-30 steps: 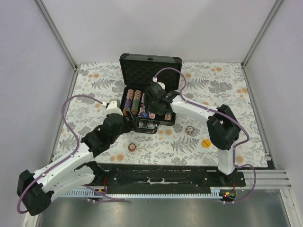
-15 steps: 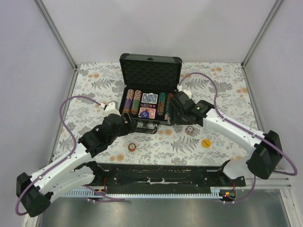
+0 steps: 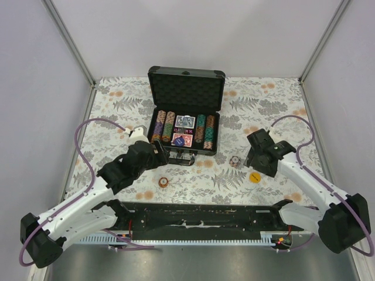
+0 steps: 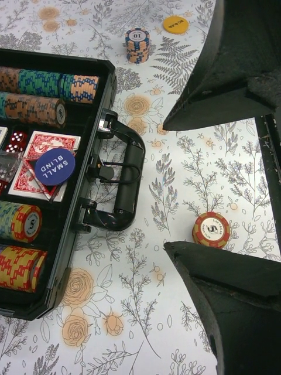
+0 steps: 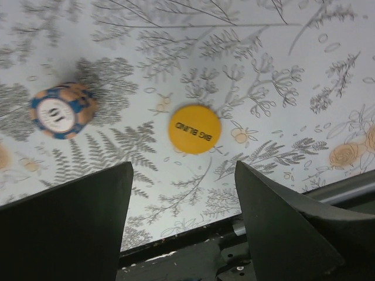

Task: Pack up texas hold em set

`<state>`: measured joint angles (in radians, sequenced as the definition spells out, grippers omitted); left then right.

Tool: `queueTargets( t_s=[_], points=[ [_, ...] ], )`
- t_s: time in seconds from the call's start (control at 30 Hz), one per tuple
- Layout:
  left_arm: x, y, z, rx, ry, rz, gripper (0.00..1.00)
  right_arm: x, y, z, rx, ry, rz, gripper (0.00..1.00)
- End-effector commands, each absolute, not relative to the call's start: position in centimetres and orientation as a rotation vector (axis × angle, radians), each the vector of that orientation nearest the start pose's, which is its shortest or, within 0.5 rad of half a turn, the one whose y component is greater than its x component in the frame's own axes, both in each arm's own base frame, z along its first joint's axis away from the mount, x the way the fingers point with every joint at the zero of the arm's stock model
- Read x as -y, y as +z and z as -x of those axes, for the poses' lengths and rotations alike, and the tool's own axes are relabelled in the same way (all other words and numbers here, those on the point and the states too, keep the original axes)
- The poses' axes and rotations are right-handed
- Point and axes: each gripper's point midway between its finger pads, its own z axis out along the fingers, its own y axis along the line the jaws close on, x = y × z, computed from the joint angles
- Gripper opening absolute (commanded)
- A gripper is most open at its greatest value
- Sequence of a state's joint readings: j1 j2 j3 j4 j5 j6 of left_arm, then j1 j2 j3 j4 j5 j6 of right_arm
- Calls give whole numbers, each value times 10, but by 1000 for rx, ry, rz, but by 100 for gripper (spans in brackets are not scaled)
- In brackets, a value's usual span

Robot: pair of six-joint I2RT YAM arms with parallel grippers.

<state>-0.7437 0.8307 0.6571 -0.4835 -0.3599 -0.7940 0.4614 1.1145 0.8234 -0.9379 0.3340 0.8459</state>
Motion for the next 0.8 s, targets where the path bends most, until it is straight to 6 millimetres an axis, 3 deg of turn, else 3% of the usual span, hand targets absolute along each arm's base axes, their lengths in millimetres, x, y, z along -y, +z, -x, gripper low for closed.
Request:
queueTargets(
  t_s=[0.0,0.33,0.77],
  points=[
    [166,166,-229,-2168,-506,269,82,-65,63,-196,-2644,-63,-751,78],
    [166,163,-230,-2176,-489,259,82,-64,13,-189,-2733,29,-918,76],
    [163,161,-230,-2172,-486,277,82,-55,-5,-187,-2776,-64,-910,67]
  ],
)
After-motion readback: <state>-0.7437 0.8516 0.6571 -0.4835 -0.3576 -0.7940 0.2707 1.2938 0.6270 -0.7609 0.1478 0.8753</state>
